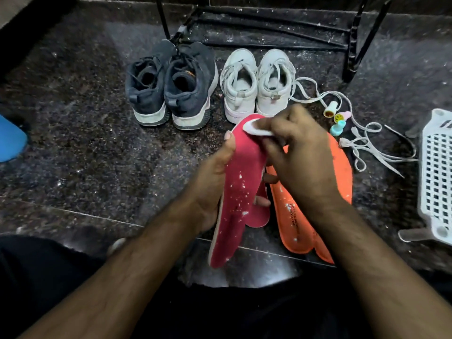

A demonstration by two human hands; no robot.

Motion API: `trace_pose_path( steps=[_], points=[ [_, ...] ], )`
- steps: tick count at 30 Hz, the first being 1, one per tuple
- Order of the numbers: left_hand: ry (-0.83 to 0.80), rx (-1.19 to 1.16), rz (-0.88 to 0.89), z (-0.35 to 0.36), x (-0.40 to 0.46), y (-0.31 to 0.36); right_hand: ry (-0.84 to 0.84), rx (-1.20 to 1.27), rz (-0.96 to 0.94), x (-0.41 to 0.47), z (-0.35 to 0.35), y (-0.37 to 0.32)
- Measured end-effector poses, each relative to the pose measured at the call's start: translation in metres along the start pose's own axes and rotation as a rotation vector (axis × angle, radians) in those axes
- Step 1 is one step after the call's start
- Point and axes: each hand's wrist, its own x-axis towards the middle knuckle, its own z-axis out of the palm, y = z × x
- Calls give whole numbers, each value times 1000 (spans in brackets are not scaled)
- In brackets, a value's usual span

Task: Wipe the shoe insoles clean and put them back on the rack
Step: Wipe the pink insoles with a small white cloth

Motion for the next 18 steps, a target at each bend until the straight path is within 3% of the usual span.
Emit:
trace_pose_path(
  steps=[8, 11, 14, 16, 18],
  points=[
    [156, 138, 63, -5, 0, -10, -108, 26, 82, -4, 21, 3],
    [147, 6, 63, -5, -3, -4, -235, 112, 144, -13, 30, -8],
    [128, -119, 73, -10, -3, 3, -397, 138, 48, -21, 33, -17],
    [131, -94, 61, -8, -8, 8, -356, 191, 74, -18, 24, -18],
    [161, 28, 83, -6, -12, 11, -150, 163, 121, -12, 9, -16]
  ],
)
